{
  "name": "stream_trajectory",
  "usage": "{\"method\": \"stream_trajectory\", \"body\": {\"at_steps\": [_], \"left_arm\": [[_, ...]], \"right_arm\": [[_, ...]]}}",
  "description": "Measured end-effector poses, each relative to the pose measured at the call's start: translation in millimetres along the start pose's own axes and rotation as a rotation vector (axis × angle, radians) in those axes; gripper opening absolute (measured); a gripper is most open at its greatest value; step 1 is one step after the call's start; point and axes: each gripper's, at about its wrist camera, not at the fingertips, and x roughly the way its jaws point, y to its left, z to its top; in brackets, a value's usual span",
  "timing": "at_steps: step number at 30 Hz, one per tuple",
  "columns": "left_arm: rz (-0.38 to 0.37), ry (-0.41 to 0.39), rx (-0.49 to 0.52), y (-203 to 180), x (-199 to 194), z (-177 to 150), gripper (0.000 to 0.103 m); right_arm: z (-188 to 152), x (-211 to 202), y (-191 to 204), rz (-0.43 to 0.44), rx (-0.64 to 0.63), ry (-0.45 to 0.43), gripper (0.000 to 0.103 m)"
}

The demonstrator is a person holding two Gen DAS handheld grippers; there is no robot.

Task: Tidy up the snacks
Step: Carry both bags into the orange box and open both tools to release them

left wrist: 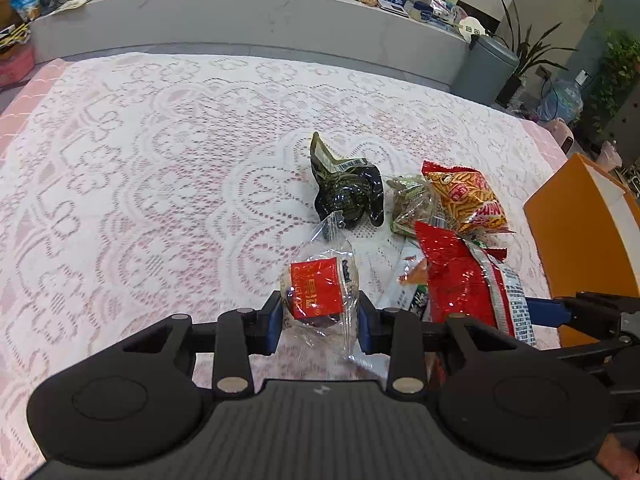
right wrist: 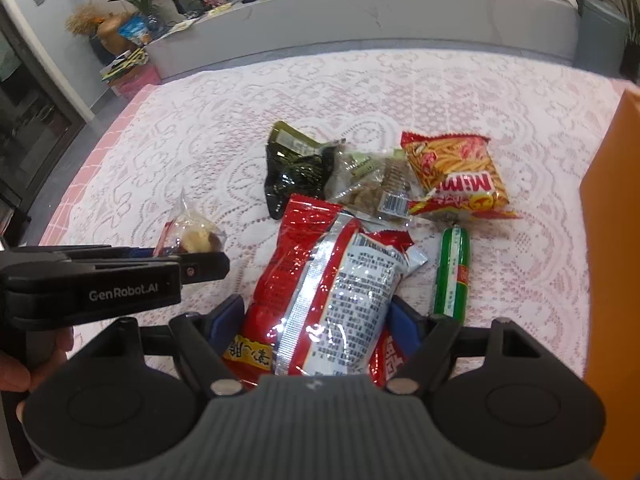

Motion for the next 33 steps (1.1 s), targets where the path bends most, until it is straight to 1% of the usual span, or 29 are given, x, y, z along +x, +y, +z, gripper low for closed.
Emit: {"method": "stream_trajectory", "body": {"at_steps": [4, 8, 12, 14, 19, 23, 27, 29, 33], "left_arm": [[0.011, -0.011, 0.006, -8.0, -19.8, -2.2, 0.04], [0.003, -0.018, 0.03, -25.6, -35.2, -2.4, 0.04], [-0.055, -0.017, 0.052, -48.5, -49.5, 0.2, 0.04], [-0.077, -0.024, 0.082, -64.5, -57.6, 3.0, 0.04], [-0.148, -0.025, 0.152, -106.1, -70.7, 16.5, 0.04], [-0.174, -0.049, 0.225, -144.1, -78.4, 27.0, 0.04], [-0.219, -0.048, 0.282, -180.5, -77.9, 34.6, 0.04], [-0.233, -0.053, 0.314, -199.8, -75.9, 38.3, 0.04], [-0.274, -0.037, 0.372, -238.1, -65.2, 44.1, 0.04]], "right_arm": [[-6.7, -20.5, -3.7, 0.034, -0.014, -0.002, 0.075], [-7.0, -49.6, -5.4, 0.046, -0.067, -0.035, 0.075], [-2.9, -81.6, -13.6, 0.052, -0.12, -0.055, 0.075], [-0.9, -97.2, -21.4, 0.048, -0.138, -0.059, 0.075], [6.8, -135.6, -52.7, 0.049, -0.121, -0.058, 0.075], [13.4, -165.0, -79.3, 0.002, -0.097, -0.076, 0.075], [20.7, -192.0, -104.0, -0.061, -0.087, -0.1, 0.075], [23.5, -201.9, -116.3, -0.092, -0.08, -0.103, 0.075], [28.6, -214.5, -144.1, -0.144, -0.067, -0.088, 0.075]]}}
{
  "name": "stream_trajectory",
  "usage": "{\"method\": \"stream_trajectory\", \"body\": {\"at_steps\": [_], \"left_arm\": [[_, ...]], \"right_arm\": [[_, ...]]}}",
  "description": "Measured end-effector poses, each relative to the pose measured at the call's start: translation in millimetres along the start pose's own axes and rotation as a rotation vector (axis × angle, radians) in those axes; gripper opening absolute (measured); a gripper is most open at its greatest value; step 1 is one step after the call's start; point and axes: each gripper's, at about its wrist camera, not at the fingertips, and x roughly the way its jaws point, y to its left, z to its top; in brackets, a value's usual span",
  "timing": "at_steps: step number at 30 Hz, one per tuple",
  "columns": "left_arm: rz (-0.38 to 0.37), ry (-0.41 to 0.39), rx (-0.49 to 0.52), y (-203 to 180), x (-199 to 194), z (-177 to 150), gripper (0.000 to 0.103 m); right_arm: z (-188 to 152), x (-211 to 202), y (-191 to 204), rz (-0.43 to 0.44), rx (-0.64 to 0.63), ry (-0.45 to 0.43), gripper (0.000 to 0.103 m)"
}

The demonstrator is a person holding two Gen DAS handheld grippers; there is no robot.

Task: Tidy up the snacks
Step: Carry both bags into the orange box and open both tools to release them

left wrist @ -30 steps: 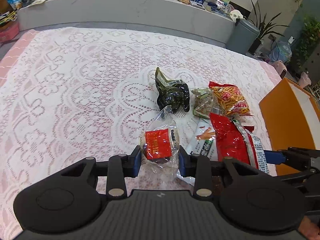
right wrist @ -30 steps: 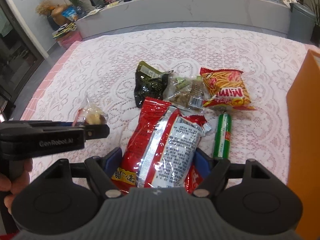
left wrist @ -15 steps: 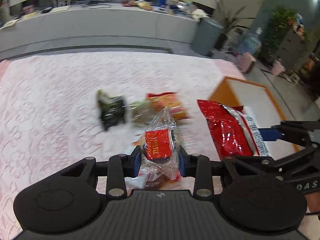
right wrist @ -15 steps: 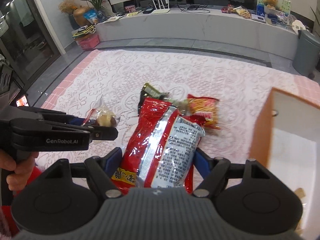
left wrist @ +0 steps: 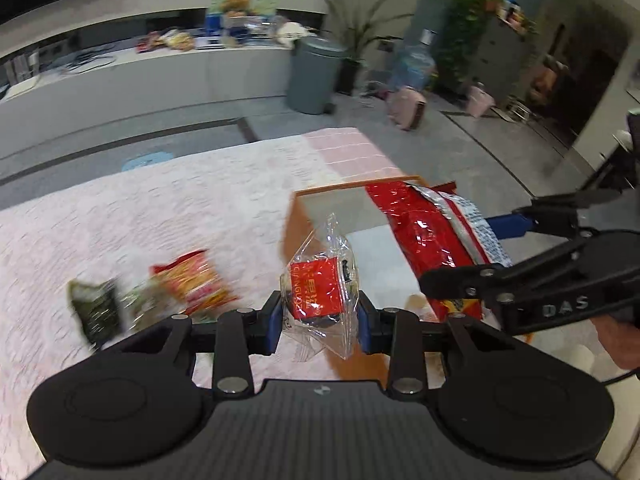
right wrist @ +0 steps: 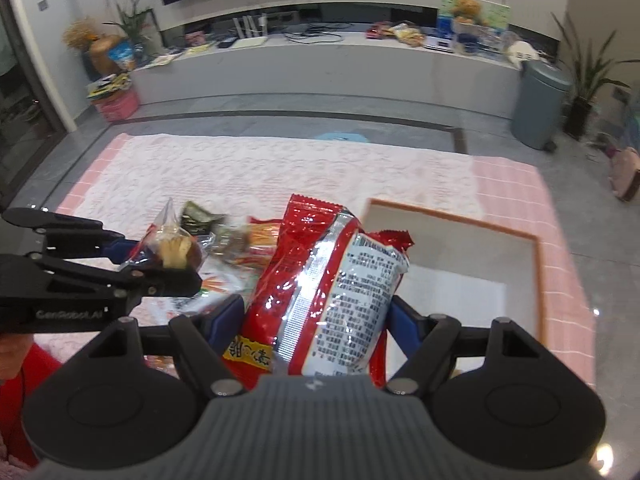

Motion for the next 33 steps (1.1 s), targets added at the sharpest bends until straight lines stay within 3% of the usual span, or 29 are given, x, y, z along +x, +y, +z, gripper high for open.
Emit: {"method": "stream_trajectory", "body": {"at_steps": [7, 15, 20, 27, 33], "left_arm": [[-0.014, 0.029, 0.068, -37.3, 49.9, 16.3, 0.04], [-0.001, 0.137, 0.18, -63.4, 114.5, 8.2, 0.04], [0.023, 0.191, 0.302, -80.3, 141.3, 2.6, 0.04], [0.057, 0.295, 0.373, -85.5, 174.2, -7.2, 0.04], [0.08, 0.324, 0.445, -90.1, 186.0, -16.4, 0.04]], "right_arm": [[-7.8, 5.5, -57.4, -0.074, 0.007, 0.054, 0.075], [-40.7, 40.5, -97.8, -0.12, -0.005, 0.111, 0.075], [-45.7, 71.5, -110.7, -0.125, -0.042, 0.159, 0.075], [-52.1, 106.3, -115.4, -0.128, -0.119, 0.202, 0.075], [-62.2, 122.8, -104.0, -0.131, -0.246, 0.231, 0.075]]}}
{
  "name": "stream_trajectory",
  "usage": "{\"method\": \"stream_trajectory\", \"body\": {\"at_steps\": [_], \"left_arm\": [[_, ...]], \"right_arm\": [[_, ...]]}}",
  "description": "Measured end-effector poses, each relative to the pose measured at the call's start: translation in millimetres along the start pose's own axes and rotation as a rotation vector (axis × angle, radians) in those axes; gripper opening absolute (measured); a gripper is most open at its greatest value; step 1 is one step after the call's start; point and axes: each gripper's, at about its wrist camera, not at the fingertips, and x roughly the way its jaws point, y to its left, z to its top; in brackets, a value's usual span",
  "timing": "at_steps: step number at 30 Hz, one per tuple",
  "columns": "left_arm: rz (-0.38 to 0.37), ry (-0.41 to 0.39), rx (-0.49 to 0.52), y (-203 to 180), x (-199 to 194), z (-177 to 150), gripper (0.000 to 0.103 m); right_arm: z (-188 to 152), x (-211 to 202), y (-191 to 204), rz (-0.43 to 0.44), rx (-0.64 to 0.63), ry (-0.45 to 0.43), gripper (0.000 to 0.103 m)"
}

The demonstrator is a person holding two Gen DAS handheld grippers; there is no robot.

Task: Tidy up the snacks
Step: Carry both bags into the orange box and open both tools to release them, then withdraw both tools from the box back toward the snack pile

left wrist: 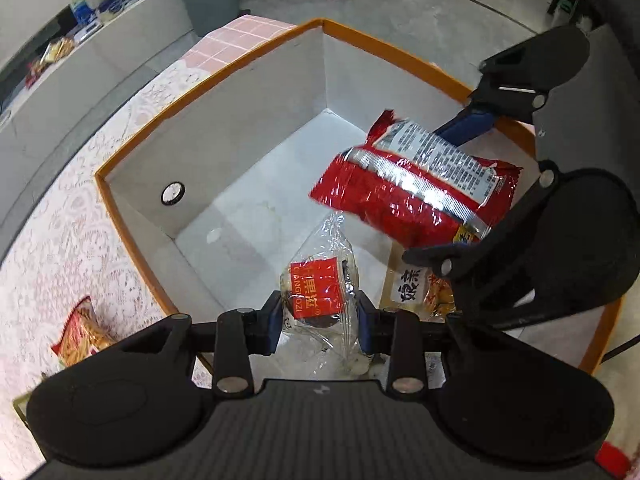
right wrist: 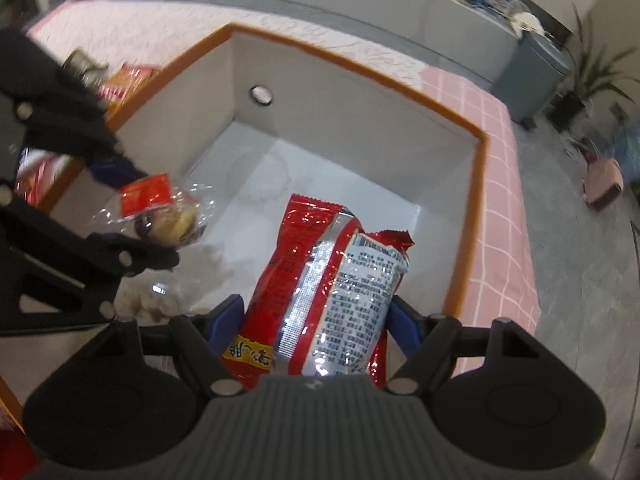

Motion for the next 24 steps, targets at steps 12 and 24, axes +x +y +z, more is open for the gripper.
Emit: {"method": "stream_trajectory", "body": {"at_steps": [12, 24], "left_arm": [[0.012, -0.019, 0.044, -4.7, -3.6, -0.3, 0.046], [0.003, -0.071, 0.023, -4.2, -25.1, -2.8, 0.063]], "right_arm": [[-0.2, 2.4, 0.4, 0.03, -0.048, 0.014, 0.076], [0.7, -4.8, 4.7, 0.009, -0.048, 0.034, 0.088]]}}
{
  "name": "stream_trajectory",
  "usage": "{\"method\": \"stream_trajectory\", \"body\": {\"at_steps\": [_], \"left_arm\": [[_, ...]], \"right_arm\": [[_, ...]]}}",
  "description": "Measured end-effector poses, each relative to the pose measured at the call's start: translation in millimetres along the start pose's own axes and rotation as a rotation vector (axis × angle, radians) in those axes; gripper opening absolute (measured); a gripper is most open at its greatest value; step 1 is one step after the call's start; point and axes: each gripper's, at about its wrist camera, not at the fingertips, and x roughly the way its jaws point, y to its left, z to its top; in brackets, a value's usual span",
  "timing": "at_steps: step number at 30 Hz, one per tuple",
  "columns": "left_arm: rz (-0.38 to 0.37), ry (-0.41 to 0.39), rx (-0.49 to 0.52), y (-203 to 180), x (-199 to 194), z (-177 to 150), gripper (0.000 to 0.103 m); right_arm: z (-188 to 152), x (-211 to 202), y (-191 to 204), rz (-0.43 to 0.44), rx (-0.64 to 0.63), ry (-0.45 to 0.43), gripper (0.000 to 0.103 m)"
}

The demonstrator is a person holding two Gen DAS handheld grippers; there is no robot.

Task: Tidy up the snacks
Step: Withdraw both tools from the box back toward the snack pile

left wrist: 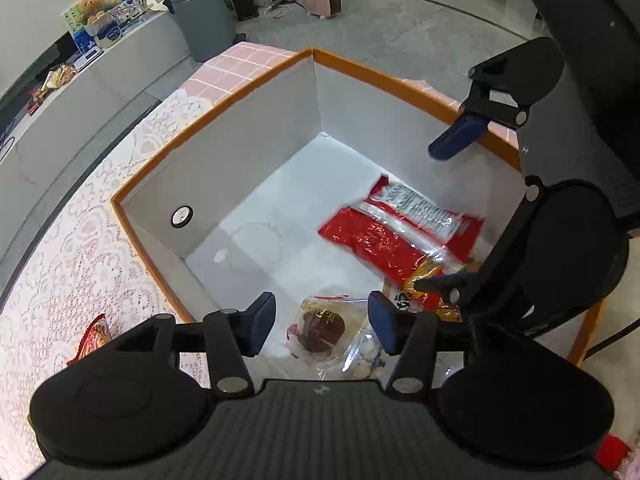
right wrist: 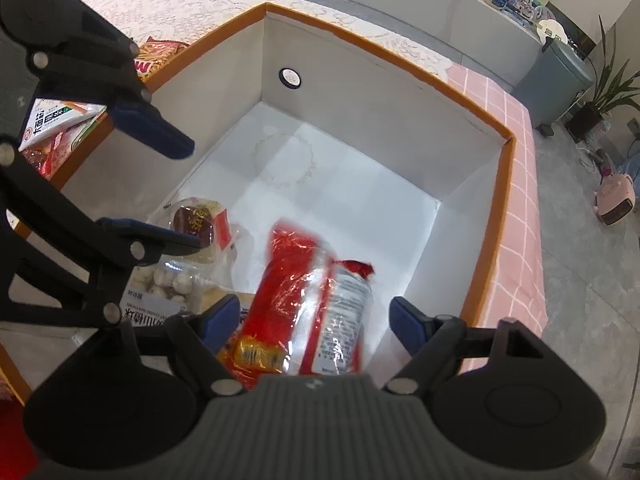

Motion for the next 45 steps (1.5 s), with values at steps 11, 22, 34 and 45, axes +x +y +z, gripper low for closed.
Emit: {"method": "stream_trajectory", "body": {"at_steps": [11, 22, 34, 45], "left_arm": [[0.004, -0.114, -0.024, 4.6, -59.4, -16.2, 0.064], [0.056, -0.346, -0.151, 27.9, -135.8, -58.7, 0.064], [0.218, -0.487, -0.348, 66.5, -190.8, -133.1, 0.064], [0.245, -0.37, -0.483, 103.3, -179.5, -217.9, 0.064]], "right_arm": [[5.7, -40.0, 9.0, -0.05, 0.09, 0.022, 0.094], [3.1, -108.7, 42.0, -0.063, 0.261, -0.221, 0.093], [17.6, -146.9, 128.3, -0.054, 0.314, -0.466, 0.093], [26.4, -116.7, 220.3, -0.026, 0.356, -0.505, 0.093]]}}
